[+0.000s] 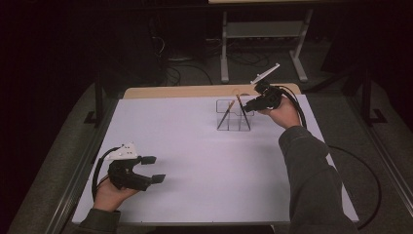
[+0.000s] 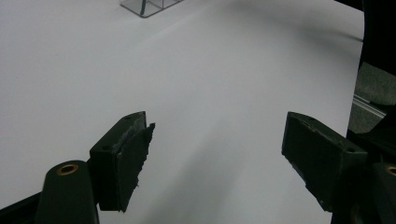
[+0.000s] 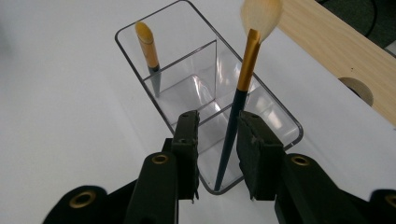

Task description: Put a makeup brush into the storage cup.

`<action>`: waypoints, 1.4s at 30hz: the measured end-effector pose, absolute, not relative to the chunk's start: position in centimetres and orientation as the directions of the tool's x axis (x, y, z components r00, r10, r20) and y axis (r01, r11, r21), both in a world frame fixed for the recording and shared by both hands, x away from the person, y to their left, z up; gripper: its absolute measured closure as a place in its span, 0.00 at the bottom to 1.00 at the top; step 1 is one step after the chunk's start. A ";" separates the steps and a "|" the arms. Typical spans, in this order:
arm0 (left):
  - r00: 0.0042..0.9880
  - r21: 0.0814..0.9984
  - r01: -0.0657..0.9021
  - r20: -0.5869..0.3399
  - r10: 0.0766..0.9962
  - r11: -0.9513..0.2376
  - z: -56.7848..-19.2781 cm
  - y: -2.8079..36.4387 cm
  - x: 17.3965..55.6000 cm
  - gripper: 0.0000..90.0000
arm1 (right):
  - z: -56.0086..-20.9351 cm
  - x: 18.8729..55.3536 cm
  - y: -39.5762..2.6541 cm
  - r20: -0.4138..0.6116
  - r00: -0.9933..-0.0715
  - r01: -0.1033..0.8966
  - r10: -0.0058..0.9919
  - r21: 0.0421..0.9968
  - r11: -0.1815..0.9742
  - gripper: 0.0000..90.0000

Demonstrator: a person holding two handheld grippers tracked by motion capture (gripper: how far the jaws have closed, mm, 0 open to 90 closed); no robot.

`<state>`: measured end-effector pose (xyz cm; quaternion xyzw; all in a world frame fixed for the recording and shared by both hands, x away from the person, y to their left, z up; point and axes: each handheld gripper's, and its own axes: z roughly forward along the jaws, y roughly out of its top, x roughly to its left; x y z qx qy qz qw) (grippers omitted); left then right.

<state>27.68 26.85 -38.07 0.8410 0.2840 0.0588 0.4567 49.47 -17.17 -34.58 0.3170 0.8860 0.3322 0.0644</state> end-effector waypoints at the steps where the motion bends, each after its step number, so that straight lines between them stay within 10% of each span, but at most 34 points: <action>1: 0.831 0.802 0.425 -0.161 0.533 -0.420 -38.1 26.9 27.7 0.25 | -34.6 49.4 -17.2 0.098 -0.791 0.519 0.604 0.630 0.577 0.75; 42: 0.829 0.796 0.430 -0.161 0.536 -0.426 -38.3 26.9 27.8 0.24 | -34.2 46.6 -19.3 0.114 -0.765 0.514 0.634 0.702 0.494 0.51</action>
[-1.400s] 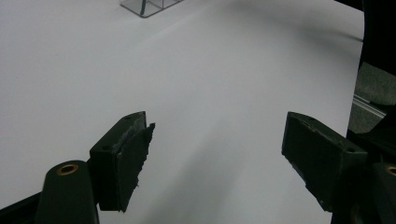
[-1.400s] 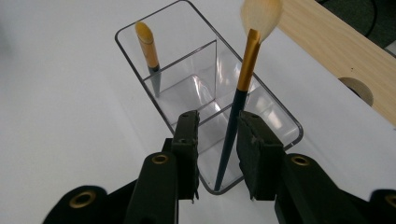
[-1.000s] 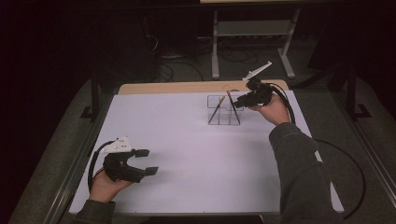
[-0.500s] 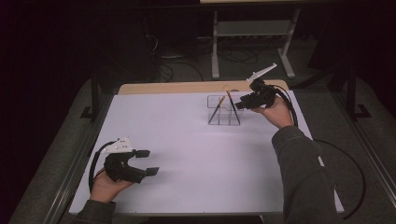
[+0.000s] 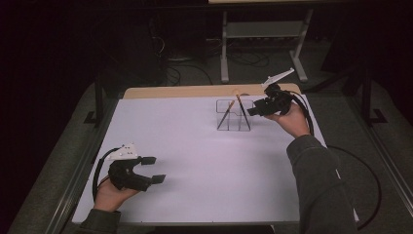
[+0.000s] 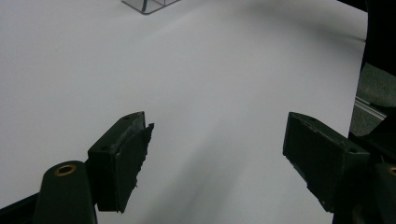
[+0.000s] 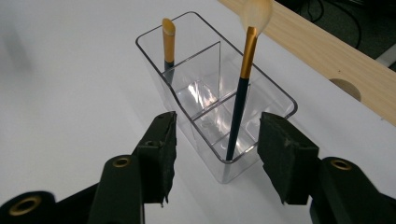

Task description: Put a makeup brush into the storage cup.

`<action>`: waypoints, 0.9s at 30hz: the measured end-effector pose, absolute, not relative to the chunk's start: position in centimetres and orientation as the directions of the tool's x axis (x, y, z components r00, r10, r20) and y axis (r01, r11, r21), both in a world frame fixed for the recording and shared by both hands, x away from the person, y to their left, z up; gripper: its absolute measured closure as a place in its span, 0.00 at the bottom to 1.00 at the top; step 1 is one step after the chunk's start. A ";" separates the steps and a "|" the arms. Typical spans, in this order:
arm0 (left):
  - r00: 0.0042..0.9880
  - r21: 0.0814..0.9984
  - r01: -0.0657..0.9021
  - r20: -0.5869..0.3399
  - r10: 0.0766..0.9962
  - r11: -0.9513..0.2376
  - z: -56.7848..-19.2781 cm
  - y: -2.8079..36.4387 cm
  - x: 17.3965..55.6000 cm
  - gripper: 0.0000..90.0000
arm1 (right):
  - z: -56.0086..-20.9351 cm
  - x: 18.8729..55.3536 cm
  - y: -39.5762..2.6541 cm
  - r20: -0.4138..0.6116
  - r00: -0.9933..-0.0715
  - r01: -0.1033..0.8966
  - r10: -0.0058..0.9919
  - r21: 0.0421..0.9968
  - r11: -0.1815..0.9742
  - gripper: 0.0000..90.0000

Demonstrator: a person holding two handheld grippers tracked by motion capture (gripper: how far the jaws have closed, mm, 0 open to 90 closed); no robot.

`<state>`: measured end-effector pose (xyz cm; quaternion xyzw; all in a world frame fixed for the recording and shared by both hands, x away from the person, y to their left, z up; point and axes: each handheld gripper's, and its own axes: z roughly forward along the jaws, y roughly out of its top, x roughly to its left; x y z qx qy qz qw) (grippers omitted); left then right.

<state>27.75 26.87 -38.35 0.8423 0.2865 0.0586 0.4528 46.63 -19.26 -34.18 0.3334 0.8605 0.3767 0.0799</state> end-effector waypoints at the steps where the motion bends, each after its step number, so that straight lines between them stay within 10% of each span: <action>1: 0.827 0.796 0.432 -0.162 0.538 -0.425 -38.3 26.9 27.7 0.24 | -34.1 46.5 -19.2 0.119 -0.763 0.517 0.635 0.702 0.489 0.50; 27: 0.820 0.806 0.434 -0.167 0.548 -0.403 -38.2 27.2 27.6 0.24 | -34.9 45.0 -20.3 0.150 -0.757 0.517 0.636 0.733 0.442 0.39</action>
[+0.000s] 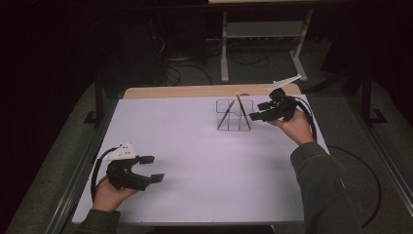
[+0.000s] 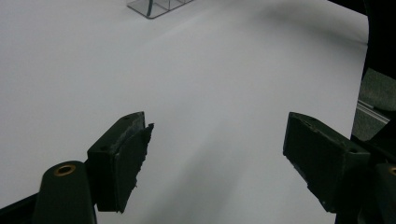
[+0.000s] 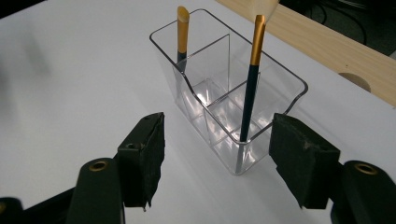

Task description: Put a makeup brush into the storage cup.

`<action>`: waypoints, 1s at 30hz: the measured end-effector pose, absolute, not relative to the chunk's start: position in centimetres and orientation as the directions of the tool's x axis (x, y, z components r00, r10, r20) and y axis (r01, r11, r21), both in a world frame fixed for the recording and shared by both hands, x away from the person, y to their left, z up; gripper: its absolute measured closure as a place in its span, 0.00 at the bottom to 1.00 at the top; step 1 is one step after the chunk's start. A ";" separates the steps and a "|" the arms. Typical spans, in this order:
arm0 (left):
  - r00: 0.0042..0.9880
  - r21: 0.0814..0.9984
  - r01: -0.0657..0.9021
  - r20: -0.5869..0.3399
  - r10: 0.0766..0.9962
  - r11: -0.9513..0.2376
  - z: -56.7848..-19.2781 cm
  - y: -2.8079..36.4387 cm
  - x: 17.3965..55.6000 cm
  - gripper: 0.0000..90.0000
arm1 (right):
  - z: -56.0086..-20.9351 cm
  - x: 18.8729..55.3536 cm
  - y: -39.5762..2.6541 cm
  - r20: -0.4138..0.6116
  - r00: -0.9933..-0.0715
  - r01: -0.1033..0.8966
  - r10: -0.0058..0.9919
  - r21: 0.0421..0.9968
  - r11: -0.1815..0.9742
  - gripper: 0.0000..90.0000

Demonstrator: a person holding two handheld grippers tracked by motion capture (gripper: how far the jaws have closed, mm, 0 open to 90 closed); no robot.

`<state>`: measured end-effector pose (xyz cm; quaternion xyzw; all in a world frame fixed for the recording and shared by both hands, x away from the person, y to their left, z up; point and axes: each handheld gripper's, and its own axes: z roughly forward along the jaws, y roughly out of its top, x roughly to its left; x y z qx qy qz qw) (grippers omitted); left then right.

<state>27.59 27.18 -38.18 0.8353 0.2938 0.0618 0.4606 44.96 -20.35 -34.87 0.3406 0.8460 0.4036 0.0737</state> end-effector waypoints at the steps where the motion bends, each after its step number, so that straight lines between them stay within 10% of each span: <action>1: 0.821 0.806 0.431 -0.163 0.548 -0.406 -38.2 27.2 27.6 0.24 | -34.9 44.9 -20.4 0.159 -0.755 0.521 0.636 0.734 0.436 0.38; 30: 0.807 0.807 0.435 -0.152 0.571 -0.399 -38.0 27.4 27.6 0.21 | -35.5 42.3 -21.2 0.166 -0.750 0.511 0.640 0.759 0.402 0.29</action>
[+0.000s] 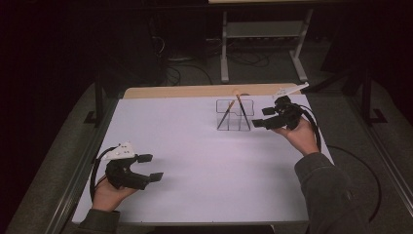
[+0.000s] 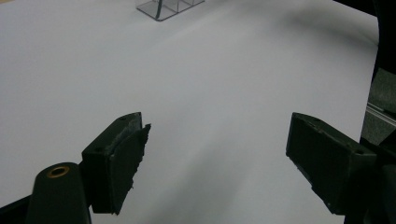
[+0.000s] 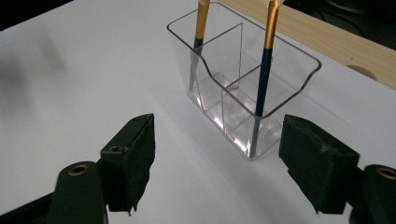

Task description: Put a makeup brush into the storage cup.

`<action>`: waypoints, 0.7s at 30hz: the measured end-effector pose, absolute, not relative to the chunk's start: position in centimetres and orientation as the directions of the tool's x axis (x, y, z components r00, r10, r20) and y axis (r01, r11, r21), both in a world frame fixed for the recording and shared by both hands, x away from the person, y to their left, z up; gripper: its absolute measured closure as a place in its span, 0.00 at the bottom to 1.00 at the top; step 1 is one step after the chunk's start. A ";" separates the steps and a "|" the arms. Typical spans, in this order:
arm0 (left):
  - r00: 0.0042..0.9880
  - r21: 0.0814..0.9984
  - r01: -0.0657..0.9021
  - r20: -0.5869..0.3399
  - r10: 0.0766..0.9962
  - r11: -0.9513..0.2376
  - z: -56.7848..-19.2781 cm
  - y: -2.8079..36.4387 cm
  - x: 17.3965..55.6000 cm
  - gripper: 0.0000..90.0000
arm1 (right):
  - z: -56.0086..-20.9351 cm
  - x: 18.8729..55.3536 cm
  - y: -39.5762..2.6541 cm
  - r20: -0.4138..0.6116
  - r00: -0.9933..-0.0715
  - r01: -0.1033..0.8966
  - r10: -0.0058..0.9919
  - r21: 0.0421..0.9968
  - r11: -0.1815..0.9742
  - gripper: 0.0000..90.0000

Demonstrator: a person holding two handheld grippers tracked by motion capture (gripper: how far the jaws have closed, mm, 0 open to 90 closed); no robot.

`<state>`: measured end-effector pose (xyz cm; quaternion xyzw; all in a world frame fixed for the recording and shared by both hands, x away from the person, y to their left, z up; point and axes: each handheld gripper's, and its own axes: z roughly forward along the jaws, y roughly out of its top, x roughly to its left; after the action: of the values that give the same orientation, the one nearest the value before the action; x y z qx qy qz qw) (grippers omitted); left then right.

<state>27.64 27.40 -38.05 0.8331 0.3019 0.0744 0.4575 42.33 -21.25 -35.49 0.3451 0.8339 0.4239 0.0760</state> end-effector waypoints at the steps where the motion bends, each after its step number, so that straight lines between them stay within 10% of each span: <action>1: 0.807 0.806 0.434 -0.150 0.572 -0.402 -38.1 27.4 27.7 0.21 | -35.5 42.2 -21.3 0.169 -0.750 0.514 0.640 0.758 0.402 0.29; 21: 0.798 0.803 0.437 -0.138 0.587 -0.405 -38.2 27.7 27.8 0.21 | -36.9 40.3 -22.3 0.184 -0.750 0.518 0.635 0.761 0.391 0.29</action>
<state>27.80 27.65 -38.24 0.8342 0.3068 0.0828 0.4507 40.26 -22.25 -36.85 0.3470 0.8312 0.4290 0.0683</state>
